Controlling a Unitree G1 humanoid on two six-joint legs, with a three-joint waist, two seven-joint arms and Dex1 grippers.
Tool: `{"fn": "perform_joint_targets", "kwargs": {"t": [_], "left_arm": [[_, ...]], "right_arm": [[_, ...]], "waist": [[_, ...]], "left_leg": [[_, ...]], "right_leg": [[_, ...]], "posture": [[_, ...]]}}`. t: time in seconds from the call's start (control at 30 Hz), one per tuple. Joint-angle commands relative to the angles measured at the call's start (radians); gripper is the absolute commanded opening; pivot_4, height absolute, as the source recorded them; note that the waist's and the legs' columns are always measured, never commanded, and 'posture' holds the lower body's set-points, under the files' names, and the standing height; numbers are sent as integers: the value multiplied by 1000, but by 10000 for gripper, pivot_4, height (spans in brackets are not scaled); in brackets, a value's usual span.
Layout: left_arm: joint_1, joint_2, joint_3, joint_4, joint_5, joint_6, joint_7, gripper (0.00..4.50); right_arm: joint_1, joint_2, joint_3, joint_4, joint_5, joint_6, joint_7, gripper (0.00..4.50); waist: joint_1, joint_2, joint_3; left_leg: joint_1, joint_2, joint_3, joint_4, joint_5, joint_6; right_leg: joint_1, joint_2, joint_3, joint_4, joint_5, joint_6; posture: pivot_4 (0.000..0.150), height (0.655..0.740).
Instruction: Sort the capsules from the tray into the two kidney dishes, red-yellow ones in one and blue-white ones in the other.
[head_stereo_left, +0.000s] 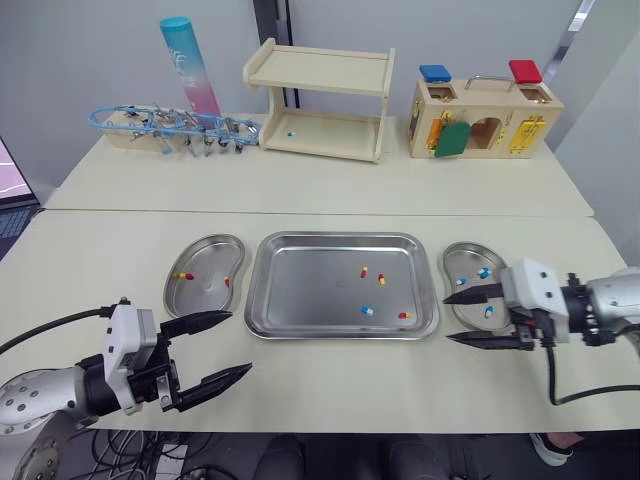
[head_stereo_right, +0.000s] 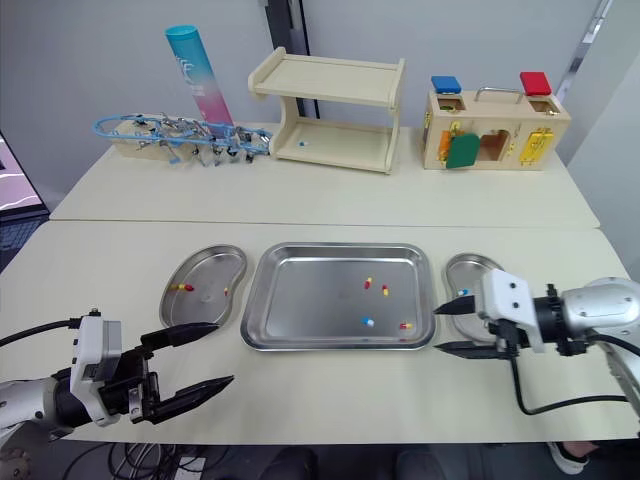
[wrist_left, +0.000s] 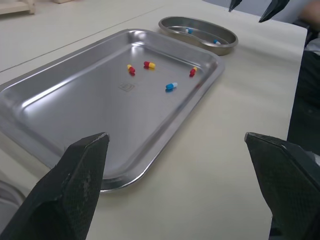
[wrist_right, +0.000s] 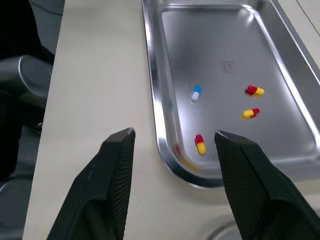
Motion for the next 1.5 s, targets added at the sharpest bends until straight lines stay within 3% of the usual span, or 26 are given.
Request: {"fn": "perform_joint_targets", "kwargs": {"t": [0.03, 0.2, 0.4, 0.9, 1.0, 1.13, 1.27, 1.5], "left_arm": [[-5, 11, -9, -39, -16, -8, -4, 45000], [-21, 13, -34, -43, -6, -17, -5, 45000], [-36, 12, -56, -47, 8, -30, 1, 45000], [-52, 12, -79, -76, 2, -15, 46, 45000], [-52, 20, -76, -79, -4, -10, 51, 45000], [-51, 28, -67, -75, -8, -6, 47, 45000], [-57, 28, -68, -71, -5, -5, 46, 45000], [-89, 20, -88, -91, -25, 9, 56, 45000]], "right_arm": [[-79, 56, 103, -51, -60, 75, -109, 28209], [-221, 187, 320, -8, -219, 216, -260, 28209], [-325, 339, 454, 83, -316, 309, -361, 28209], [-364, 405, 533, 225, -426, 248, -350, 28209], [-368, 411, 531, 238, -430, 253, -343, 22051], [-369, 413, 526, 243, -422, 263, -320, 9531], [-371, 417, 524, 240, -414, 247, -296, 271], [-390, 415, 471, 179, -384, 239, -269, 271]], "waist": [[-1, 0, 0], [0, 0, 0], [1, 0, 0], [1, 0, 0], [1, 0, 0], [1, 0, 0], [1, 0, 0], [1, 0, 0]], "left_leg": [[0, 0, 0, 0, 0, 0], [0, 0, -1, 0, 0, 0], [-1, 0, -1, 0, 0, 0], [-1, 0, -2, 0, 0, 0], [-1, 0, -2, 0, 0, 0], [-1, 0, -2, 0, 0, 0], [-1, 0, -2, 0, 0, 0], [-1, 0, -2, 0, 0, 0]], "right_leg": [[0, 0, 0, 0, 0, 0], [-1, 0, 0, 0, 0, 0], [-2, 0, 0, 0, 0, 0], [-2, 0, 0, 0, 0, 0], [-2, 0, -1, 0, 0, 0], [-2, 0, -1, 0, 0, 0], [-2, 0, -1, 0, 0, 0], [-2, 0, 0, 0, 0, 0]], "posture": [[1500, 7400], [1500, 7400], [1500, 7400], [1500, 7400], [1500, 7400], [1500, 7400], [1500, 7400], [1500, 7400]]}}
